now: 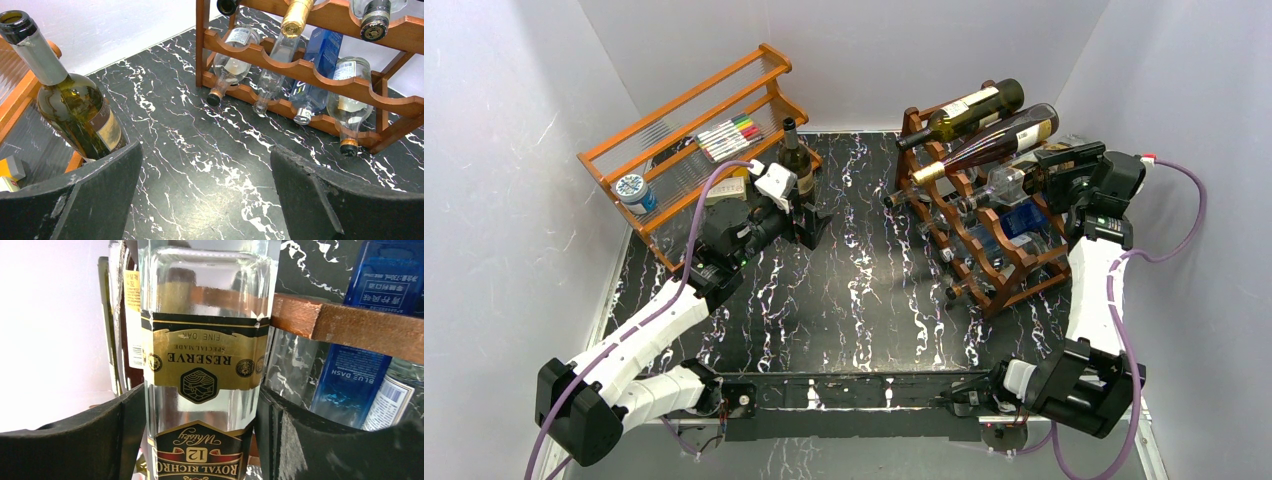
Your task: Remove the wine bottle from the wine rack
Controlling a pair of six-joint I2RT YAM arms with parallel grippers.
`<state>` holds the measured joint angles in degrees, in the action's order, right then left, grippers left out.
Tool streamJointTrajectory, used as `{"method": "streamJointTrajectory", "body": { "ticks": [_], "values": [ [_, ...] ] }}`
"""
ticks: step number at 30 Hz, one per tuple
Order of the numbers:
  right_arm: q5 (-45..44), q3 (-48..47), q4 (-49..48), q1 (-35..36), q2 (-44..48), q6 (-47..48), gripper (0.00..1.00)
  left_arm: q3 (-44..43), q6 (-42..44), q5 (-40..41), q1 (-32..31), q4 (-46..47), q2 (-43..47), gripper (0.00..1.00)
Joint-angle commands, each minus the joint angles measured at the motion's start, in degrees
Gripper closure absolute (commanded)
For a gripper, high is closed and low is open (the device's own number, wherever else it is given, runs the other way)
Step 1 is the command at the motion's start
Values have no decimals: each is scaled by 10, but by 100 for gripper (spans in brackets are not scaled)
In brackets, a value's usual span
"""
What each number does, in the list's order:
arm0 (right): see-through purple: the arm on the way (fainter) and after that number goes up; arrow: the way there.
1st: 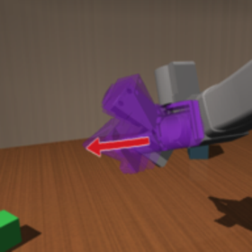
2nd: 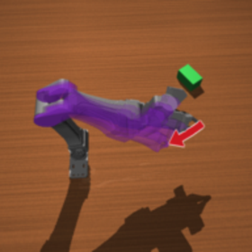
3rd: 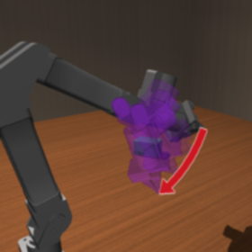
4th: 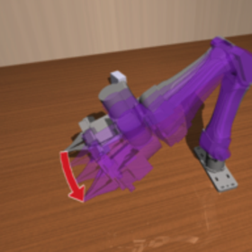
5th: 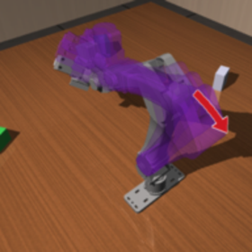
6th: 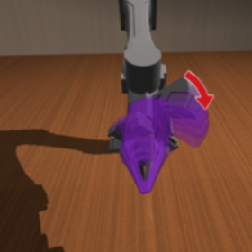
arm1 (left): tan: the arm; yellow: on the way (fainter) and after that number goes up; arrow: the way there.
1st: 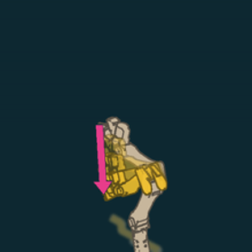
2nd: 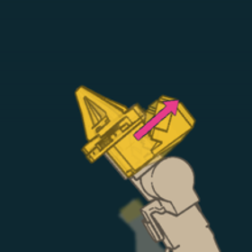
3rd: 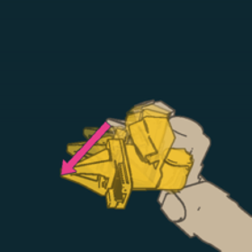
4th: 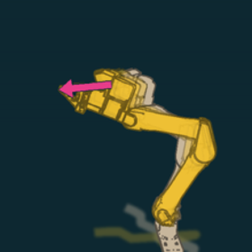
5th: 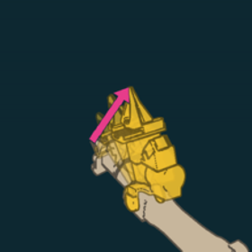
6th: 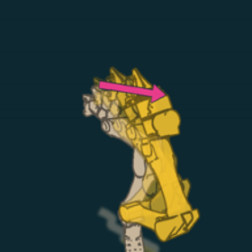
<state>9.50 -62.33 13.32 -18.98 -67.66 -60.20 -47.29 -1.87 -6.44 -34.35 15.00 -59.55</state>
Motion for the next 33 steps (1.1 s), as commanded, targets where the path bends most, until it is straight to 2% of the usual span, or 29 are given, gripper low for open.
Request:
{"method": "streamJointTrajectory", "body": {
  "ticks": [1,3,12,16,29,33],
  "values": [
    [15,8,-58,-5,8,-33,20,1,6,1,-4,10,5,2],
    [21,10,-60,-5,3,-41,22,1,6,0,-4,10,6,2],
    [33,-20,-43,-7,19,-36,46,0,7,-1,-4,9,2,2],
    [29,-45,-22,-8,42,-33,61,-1,7,-3,-4,8,1,2],
    [68,-99,-17,-8,84,-50,75,-4,3,-9,-4,4,-8,2],
    [86,-139,-13,-8,78,-52,76,-5,2,-13,-5,4,-12,2]
  ]
}}
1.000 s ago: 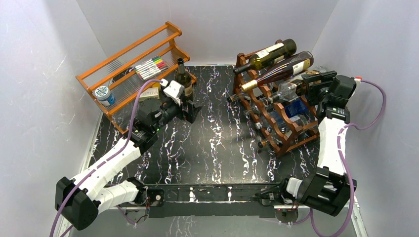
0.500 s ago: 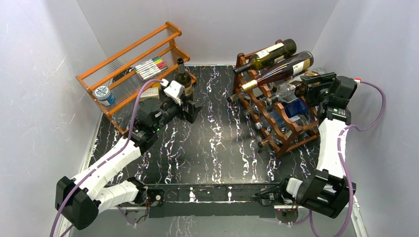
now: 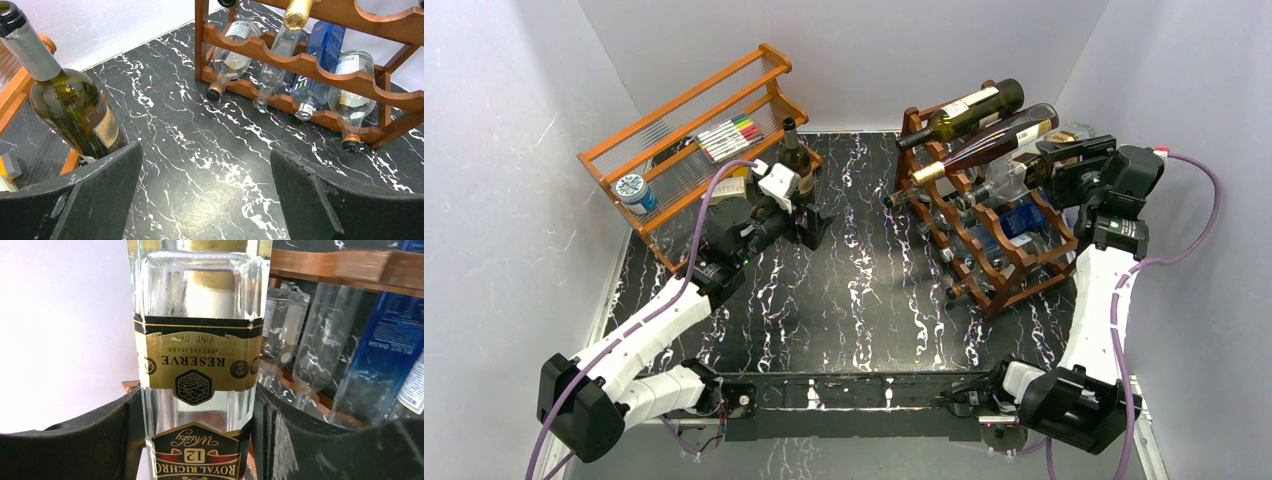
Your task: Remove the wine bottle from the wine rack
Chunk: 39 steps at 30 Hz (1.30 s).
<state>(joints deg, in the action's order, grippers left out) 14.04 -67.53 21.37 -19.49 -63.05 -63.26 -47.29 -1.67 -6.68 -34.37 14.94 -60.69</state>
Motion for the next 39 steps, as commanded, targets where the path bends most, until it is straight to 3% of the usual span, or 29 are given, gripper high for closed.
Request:
{"method": "streamJointTrajectory", "body": {
  "ticks": [1,8,12,14,20,28,34,39],
  "values": [
    [53,-98,-96,-3,27,-24,76,-5,-1,-11,-4,4,-3,2],
    [105,-188,-112,46,-27,-57,76,15,6,-59,-4,40,4,2],
    [95,-239,-95,126,-71,-73,76,99,33,-192,-7,196,52,2],
    [98,-258,-93,165,-96,-86,76,127,59,-220,-12,256,77,2],
    [96,-315,-88,286,-156,-116,76,96,154,-209,-18,272,105,2],
    [94,-323,-101,409,-201,-177,76,51,307,-207,-29,281,99,6],
    [111,-322,-125,476,-242,-227,75,36,359,-217,-34,301,94,9],
    [124,-321,-139,505,-268,-262,75,39,365,-227,-36,301,112,20]
  ]
}}
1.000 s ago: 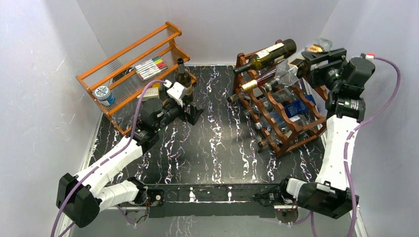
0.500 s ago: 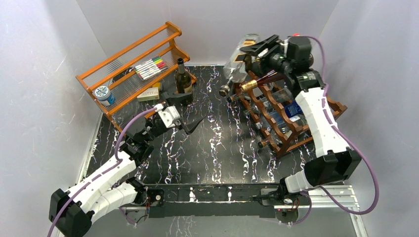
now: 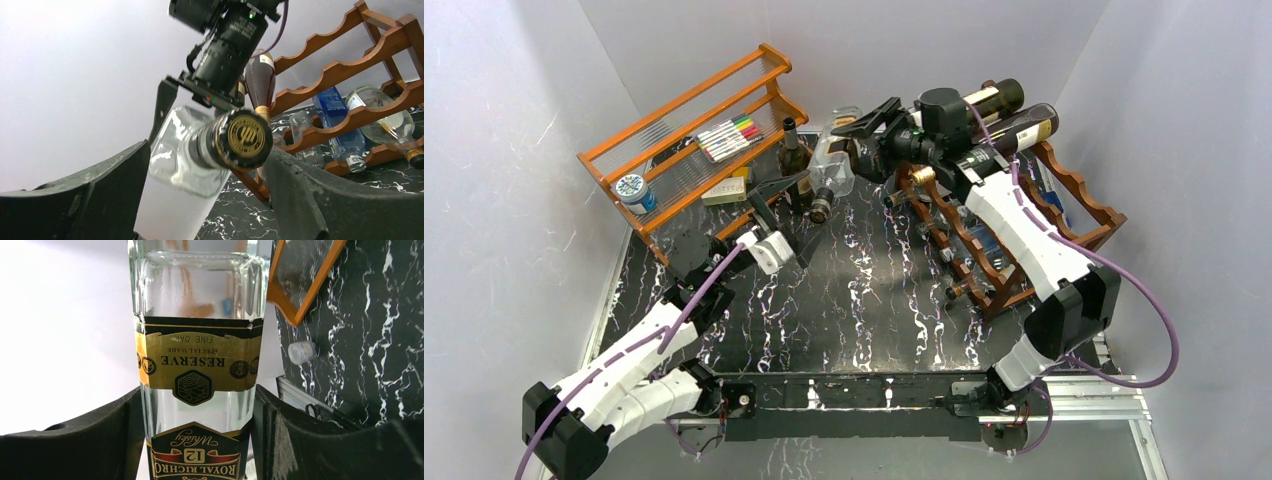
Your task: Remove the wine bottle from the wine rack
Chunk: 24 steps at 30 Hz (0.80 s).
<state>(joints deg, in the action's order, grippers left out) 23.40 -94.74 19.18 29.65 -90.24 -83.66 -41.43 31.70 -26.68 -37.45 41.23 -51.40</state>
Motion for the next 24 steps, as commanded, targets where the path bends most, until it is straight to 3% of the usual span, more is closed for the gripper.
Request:
{"method": "streamJointTrajectory", "body": {
  "ticks": [1,12,15,17,18,19,20,21,24],
  "values": [
    [33,-49,-121,19,0,-64,75,-18,32,-29,-5,38,22,24],
    [53,-11,-177,50,-15,-124,74,-13,91,-2,-5,17,33,58],
    [57,-15,-177,55,-19,-125,74,-23,99,-5,-5,10,25,61],
    [60,-15,-185,59,-19,-125,71,-36,111,0,-5,-9,16,74],
    [59,-14,-182,59,-17,-117,64,-38,111,9,-5,-11,17,81],
    [58,-9,-171,59,-15,-102,46,-39,107,28,-5,-12,21,95],
    [59,31,-163,59,-3,-84,7,-33,102,54,-5,-18,42,100],
    [56,54,-169,57,3,-82,2,-29,98,68,-5,-17,53,100],
    [43,86,-169,48,22,-78,2,-20,90,103,-5,-17,75,100]
  ]
}}
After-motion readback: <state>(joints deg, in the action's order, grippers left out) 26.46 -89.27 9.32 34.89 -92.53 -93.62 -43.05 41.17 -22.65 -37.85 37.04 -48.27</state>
